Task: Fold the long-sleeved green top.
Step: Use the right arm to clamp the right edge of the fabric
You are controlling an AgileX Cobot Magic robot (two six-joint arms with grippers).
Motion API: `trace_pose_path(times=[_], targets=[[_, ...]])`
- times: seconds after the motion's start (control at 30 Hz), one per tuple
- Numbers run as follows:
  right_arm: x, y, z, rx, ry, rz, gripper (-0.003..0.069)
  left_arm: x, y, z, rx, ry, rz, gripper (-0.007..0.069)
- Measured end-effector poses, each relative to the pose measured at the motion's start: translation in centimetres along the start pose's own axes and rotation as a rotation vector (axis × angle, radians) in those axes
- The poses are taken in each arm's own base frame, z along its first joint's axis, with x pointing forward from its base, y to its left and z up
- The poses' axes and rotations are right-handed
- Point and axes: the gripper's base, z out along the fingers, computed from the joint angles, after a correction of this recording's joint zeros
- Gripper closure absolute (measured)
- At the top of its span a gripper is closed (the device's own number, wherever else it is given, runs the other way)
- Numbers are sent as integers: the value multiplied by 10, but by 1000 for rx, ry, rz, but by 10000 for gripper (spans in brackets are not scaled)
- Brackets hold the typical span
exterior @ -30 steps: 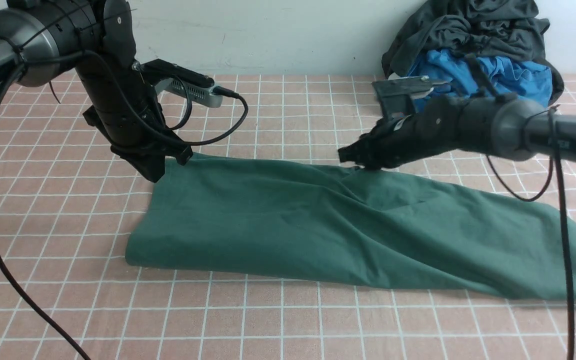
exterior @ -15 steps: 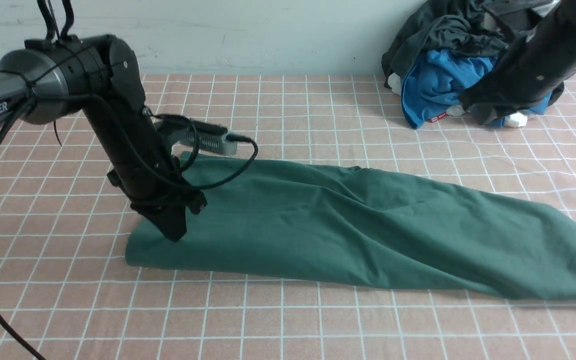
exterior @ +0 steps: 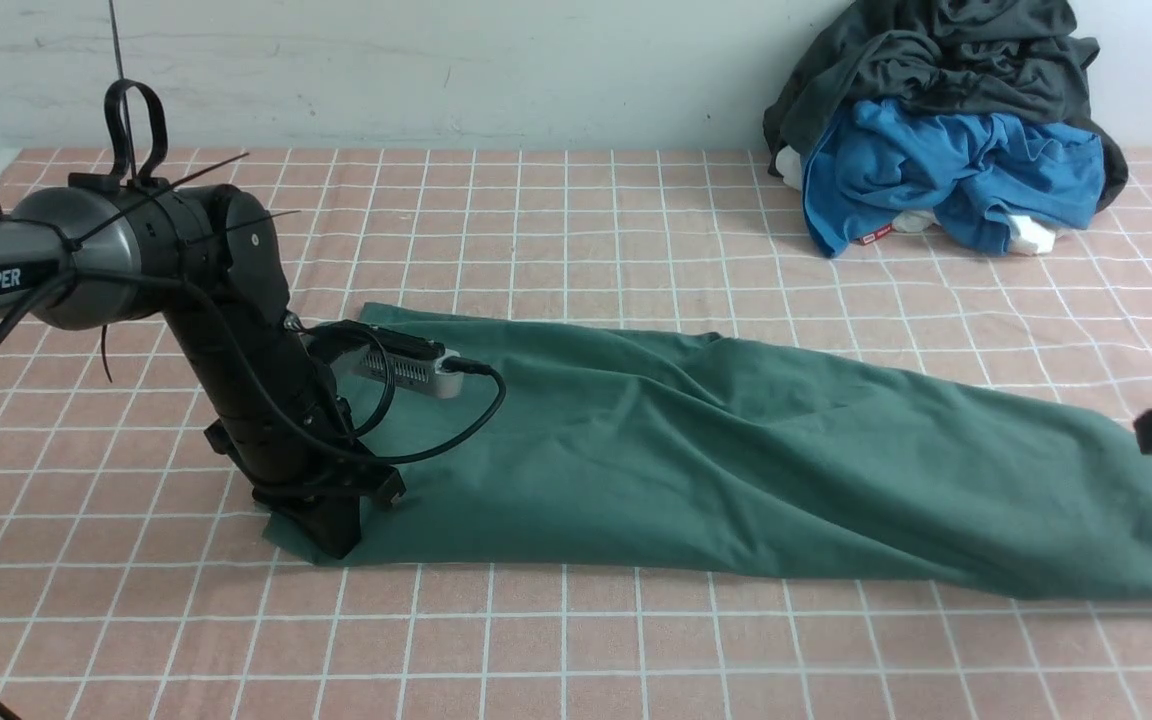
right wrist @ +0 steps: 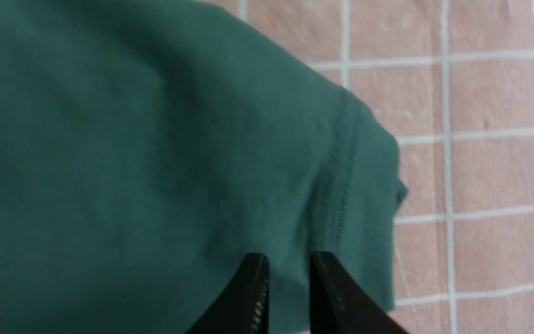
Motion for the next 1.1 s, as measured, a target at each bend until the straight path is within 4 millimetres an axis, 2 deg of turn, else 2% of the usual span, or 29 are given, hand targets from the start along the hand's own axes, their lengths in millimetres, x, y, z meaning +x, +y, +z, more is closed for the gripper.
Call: trace_pose_path(times=[0.07, 0.13, 0.27, 0.37, 0.47, 0.63, 0.7, 0.8, 0.83, 0.9, 0.93, 1.03, 1.07, 1.1], targets=[[4, -11, 10, 11, 33, 40, 463, 0, 0, 0, 0, 1, 0, 628], [5, -21, 20, 15, 44, 82, 384, 0, 0, 0, 0, 0, 0, 628], [5, -24, 38, -7, 63, 135, 223, 0, 0, 0, 0, 0, 0, 628], [7, -22, 54, -17, 96, 143, 146, 0, 0, 0, 0, 0, 0, 628], [10, -21, 66, -19, 132, 144, 118, 0, 0, 0, 0, 0, 0, 628], [8, -21, 68, -25, 129, 154, 113, 0, 0, 0, 0, 0, 0, 628], [8, -20, 67, -29, 128, 160, 123, 0, 0, 0, 0, 0, 0, 628], [8, -19, 67, -44, 127, 157, 221, 0, 0, 0, 0, 0, 0, 628], [8, -19, 67, -45, 127, 159, 229, 0, 0, 0, 0, 0, 0, 628], [8, -17, 68, -60, 128, 152, 356, 0, 0, 0, -1, -1, 0, 628], [8, -17, 68, -61, 128, 153, 368, 0, 0, 0, -1, -1, 0, 628], [7, -18, 65, -50, 110, 114, 575, 0, 0, 0, -1, -1, 0, 628], [7, -18, 64, -48, 108, 111, 585, 0, 0, 0, -1, -1, 0, 628], [5, -20, 57, -28, 86, 87, 624, 0, 0, 0, -1, -1, 0, 628]])
